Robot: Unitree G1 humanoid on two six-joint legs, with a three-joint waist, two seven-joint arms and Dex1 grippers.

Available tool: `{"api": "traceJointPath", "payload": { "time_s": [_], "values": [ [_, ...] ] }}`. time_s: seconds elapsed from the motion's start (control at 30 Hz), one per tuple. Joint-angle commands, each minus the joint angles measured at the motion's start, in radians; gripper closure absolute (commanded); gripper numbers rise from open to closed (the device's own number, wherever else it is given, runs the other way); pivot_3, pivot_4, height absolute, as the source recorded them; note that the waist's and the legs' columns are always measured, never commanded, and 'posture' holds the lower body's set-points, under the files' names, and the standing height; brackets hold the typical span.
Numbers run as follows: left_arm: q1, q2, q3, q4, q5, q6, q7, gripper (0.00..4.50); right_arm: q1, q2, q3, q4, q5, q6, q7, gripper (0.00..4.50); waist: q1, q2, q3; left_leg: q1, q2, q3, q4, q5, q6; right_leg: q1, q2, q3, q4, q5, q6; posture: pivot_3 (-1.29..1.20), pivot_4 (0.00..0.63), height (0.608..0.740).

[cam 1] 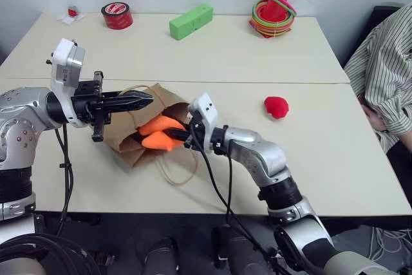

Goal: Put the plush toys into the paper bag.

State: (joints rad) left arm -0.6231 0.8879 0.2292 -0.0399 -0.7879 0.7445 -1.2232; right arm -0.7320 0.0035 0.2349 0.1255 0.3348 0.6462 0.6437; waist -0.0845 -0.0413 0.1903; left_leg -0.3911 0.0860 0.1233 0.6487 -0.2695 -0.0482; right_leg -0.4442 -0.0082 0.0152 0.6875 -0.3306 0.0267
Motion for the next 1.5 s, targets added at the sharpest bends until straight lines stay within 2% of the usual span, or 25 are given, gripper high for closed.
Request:
{"api": "traceJointPath", "payload": {
  "time_s": [0.03,0.27,0.37,0.5,0.67,0.77,0.87,0.97,1.07,1.2,1.33,1.5],
  "values": [
    [-0.015,0.008,0.032,-0.042,-0.042,0.018,0.004,4.5,-0.051,0.032,0.008,0.087,-0.04,-0.073,-0.016,4.14,-0.002,0.0,0.0,0.0,0.0,0.0,0.0,0.0,0.0,0.0,0.0,0.0,0.0,0.0,0.0,0.0,0.15,0.74],
    [-0.034,-0.028,0.014,-0.041,-0.047,0.014,0.025,4.5,-0.13,0.184,0.058,0.359,-0.175,-0.248,-0.126,4.14,-0.015,0.0,0.0,0.0,0.001,0.0,-0.001,0.0,0.0,0.0,0.001,0.0,0.001,0.0,0.0,0.0,0.15,0.74],
    [-0.039,-0.037,0.013,-0.033,-0.04,0.005,0.028,4.5,-0.106,0.22,0.051,0.398,-0.16,-0.334,-0.112,4.14,-0.014,0.0,0.0,0.0,0.0,0.0,0.0,0.0,0.0,0.0,0.0,0.0,0.0,0.0,0.0,0.0,0.15,0.74],
    [-0.031,-0.04,0.025,-0.024,-0.036,-0.007,0.038,4.5,-0.061,0.177,0.064,0.314,-0.136,-0.315,-0.052,2.78,-0.013,0.0,0.0,0.0,0.0,0.0,0.0,0.0,0.0,0.0,-0.001,0.0,0.0,0.0,0.0,0.0,0.15,0.74],
    [0.005,-0.032,0.039,-0.023,-0.026,-0.021,0.041,4.5,0.013,0.054,0.052,0.074,-0.062,-0.214,0.088,0.86,-0.012,0.0,0.0,0.0,0.001,0.0,-0.001,0.0,0.0,0.0,0.0,0.0,0.0,0.0,0.0,0.0,0.15,0.74],
    [0.028,-0.031,0.045,-0.036,-0.024,-0.029,0.048,4.5,0.073,-0.044,0.023,-0.078,0.007,-0.203,0.195,0.03,-0.002,0.0,0.0,0.0,0.001,-0.001,0.0,0.0,0.0,0.0,0.0,0.0,0.0,0.0,0.0,0.0,0.15,0.74],
    [0.053,-0.034,0.057,-0.053,-0.032,-0.031,0.06,4.5,0.173,-0.168,-0.018,-0.232,0.098,-0.217,0.322,0.03,0.003,0.0,0.0,0.0,0.0,-0.001,-0.001,0.0,0.0,0.0,0.0,-0.001,0.0,0.0,0.0,0.0,0.15,0.74],
    [0.069,-0.039,0.067,-0.063,-0.035,-0.039,0.071,4.5,0.277,-0.256,-0.109,-0.32,0.164,-0.234,0.35,0.03,0.003,-0.001,0.0,0.0,0.0,-0.001,-0.001,0.0,0.001,0.0,0.0,-0.001,-0.001,0.0,0.0,0.0,0.15,0.74],
    [0.084,-0.043,0.074,-0.072,-0.038,-0.052,0.078,4.5,0.403,-0.345,-0.218,-0.331,0.129,-0.402,0.375,0.03,0.005,-0.001,0.0,0.0,-0.001,-0.001,-0.001,0.0,0.001,0.001,0.0,-0.001,-0.001,0.0,0.0,0.0,0.15,0.74],
    [0.082,-0.044,0.073,-0.069,-0.039,-0.062,0.075,4.5,0.578,-0.412,-0.418,-0.294,0.094,-0.561,0.279,0.03,0.009,-0.001,0.0,0.0,-0.004,-0.001,-0.001,-0.001,0.001,0.001,0.0,-0.001,-0.002,-0.001,0.001,0.0,0.15,0.74],
    [0.062,-0.044,0.06,-0.049,-0.031,-0.076,0.06,4.5,0.736,-0.427,-0.622,-0.227,0.001,-0.764,0.124,0.03,0.007,-0.001,0.0,0.002,-0.004,-0.001,-0.001,-0.001,0.001,0.002,0.0,0.001,-0.001,-0.001,0.001,0.0,0.15,0.74],
    [0.028,-0.042,0.032,-0.014,-0.014,-0.094,0.038,4.5,0.883,-0.413,-0.708,-0.174,-0.024,-0.85,0.035,0.03,0.0,-0.001,0.0,0.004,-0.004,0.0,-0.002,0.0,0.0,0.004,0.001,0.002,-0.001,-0.001,0.001,0.0,0.15,0.74]
  ]
}}
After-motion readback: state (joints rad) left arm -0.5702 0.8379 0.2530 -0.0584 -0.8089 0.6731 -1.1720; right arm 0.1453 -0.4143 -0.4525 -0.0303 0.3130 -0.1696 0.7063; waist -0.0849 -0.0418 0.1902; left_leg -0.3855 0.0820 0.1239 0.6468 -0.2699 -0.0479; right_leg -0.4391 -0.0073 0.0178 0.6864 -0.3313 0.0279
